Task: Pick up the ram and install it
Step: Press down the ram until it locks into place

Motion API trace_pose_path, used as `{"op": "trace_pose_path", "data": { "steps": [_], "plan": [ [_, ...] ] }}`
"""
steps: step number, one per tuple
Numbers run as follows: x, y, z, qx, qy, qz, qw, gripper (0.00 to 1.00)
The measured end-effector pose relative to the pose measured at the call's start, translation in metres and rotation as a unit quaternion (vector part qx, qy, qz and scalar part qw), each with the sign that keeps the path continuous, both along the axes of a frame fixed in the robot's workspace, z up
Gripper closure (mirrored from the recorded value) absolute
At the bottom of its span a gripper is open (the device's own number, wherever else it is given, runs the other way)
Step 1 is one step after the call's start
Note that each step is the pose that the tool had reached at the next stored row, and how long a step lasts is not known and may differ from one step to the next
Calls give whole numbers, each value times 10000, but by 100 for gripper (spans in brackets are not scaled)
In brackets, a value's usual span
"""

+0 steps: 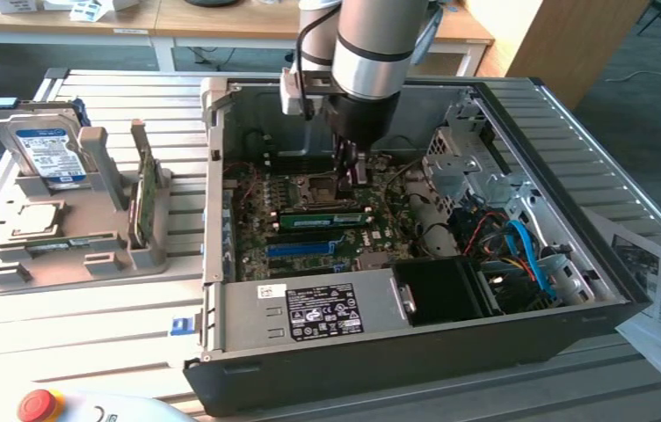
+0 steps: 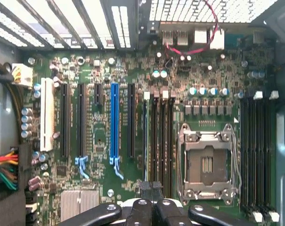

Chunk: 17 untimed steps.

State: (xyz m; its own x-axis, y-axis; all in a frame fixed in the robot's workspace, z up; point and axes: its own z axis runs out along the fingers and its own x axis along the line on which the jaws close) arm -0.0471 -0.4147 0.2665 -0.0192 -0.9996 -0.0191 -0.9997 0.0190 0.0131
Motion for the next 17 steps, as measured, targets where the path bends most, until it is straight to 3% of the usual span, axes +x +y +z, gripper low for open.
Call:
{"op": "trace_pose_path", "data": {
  "steps": [9,17],
  "plan": [
    [-150,0,0,0,-13,0,10000,89],
    [-164,0,0,0,-13,0,10000,89]
  ]
}}
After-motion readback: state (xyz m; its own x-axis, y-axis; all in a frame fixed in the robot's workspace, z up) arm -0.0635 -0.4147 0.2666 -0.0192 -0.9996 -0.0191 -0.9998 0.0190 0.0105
